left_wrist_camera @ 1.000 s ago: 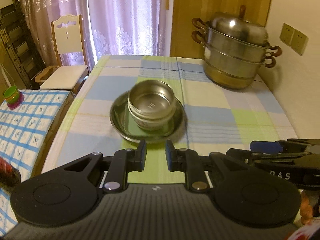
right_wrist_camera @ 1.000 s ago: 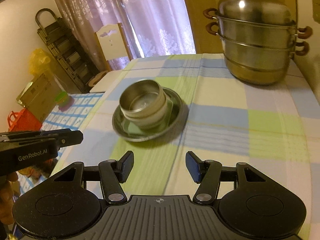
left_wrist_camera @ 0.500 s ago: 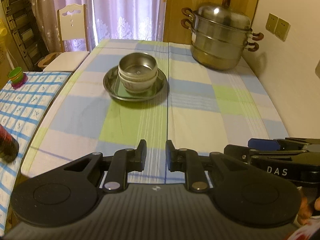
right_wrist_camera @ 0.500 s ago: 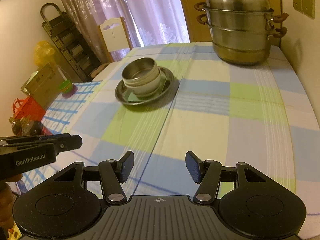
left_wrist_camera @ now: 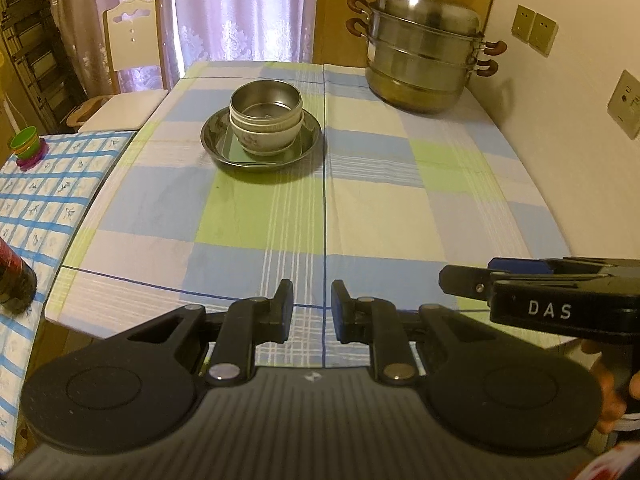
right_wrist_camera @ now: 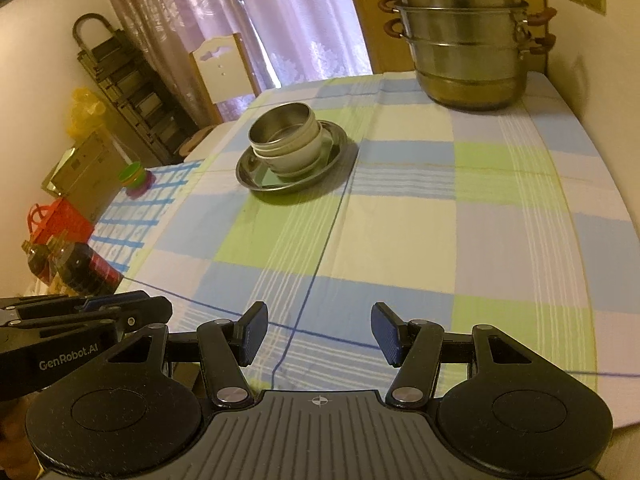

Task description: Organize plates and bowls

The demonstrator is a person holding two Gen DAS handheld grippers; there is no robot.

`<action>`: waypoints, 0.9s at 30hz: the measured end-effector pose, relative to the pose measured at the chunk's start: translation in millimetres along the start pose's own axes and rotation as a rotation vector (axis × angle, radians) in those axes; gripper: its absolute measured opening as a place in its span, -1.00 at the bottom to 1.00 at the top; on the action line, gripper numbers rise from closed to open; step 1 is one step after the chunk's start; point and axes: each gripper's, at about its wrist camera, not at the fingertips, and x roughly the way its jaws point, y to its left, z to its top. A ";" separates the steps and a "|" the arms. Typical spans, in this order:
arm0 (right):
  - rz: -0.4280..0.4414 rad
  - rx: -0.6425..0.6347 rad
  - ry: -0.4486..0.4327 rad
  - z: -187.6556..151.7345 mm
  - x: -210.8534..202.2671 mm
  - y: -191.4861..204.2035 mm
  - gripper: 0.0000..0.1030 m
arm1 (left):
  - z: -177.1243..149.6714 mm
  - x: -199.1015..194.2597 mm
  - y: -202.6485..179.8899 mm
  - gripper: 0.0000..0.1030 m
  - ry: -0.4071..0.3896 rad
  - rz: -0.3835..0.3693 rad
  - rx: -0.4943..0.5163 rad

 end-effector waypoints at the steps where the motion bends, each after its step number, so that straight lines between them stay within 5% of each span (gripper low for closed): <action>1: -0.002 0.000 0.001 -1.7 -0.5 2.2 0.12 | -1.2 -1.4 1.1 -0.63 0.000 0.000 0.005; 27: -0.046 -0.012 0.021 -20.4 -3.6 19.1 0.12 | -17.0 -5.9 3.2 -0.63 0.023 -0.061 0.016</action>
